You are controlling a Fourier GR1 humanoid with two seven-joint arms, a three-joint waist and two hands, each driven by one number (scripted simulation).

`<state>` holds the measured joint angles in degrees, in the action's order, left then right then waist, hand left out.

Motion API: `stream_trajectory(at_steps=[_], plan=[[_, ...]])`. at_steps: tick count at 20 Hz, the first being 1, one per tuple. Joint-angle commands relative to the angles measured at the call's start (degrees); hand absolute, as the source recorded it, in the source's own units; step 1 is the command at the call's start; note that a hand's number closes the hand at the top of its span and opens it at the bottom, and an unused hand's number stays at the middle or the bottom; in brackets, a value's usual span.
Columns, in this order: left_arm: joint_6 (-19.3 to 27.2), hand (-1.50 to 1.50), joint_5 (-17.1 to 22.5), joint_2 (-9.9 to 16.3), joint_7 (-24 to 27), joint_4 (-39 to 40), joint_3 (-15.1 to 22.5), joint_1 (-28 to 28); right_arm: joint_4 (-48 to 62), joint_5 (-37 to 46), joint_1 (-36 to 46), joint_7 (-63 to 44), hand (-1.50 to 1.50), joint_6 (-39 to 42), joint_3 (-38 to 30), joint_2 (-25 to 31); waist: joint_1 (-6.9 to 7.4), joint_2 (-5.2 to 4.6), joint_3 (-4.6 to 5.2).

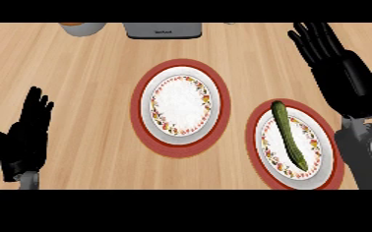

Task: Pick the squash from the plate and place it in the plate

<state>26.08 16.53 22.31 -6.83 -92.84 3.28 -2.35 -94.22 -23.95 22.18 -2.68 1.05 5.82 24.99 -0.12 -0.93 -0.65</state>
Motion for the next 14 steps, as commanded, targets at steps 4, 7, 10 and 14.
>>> stream_trajectory(at_steps=[4,7,10,14], plan=[[-6.2,0.0,-7.3,7.0,8.5,4.0,1.7,-2.5,0.4,-14.7,-7.1,4.9,-1.5,1.7,-8.5,-8.0,-1.17,0.87,0.5],[-6.9,0.0,-10.7,8.8,8.6,2.8,5.0,-3.4,4.4,2.8,-10.8,5.9,-1.5,-3.8,-10.5,4.0,-3.59,0.62,0.9],[-9.6,0.0,-10.4,10.2,11.8,4.6,4.3,-5.2,0.8,-2.3,-18.4,18.7,-1.5,-11.7,-15.6,-10.3,-2.33,1.18,0.6],[-9.3,0.0,-12.3,9.2,13.7,4.9,5.4,-6.1,-4.7,-4.9,-29.6,29.1,-1.5,-10.6,-16.4,-19.5,-1.86,1.27,0.59]])
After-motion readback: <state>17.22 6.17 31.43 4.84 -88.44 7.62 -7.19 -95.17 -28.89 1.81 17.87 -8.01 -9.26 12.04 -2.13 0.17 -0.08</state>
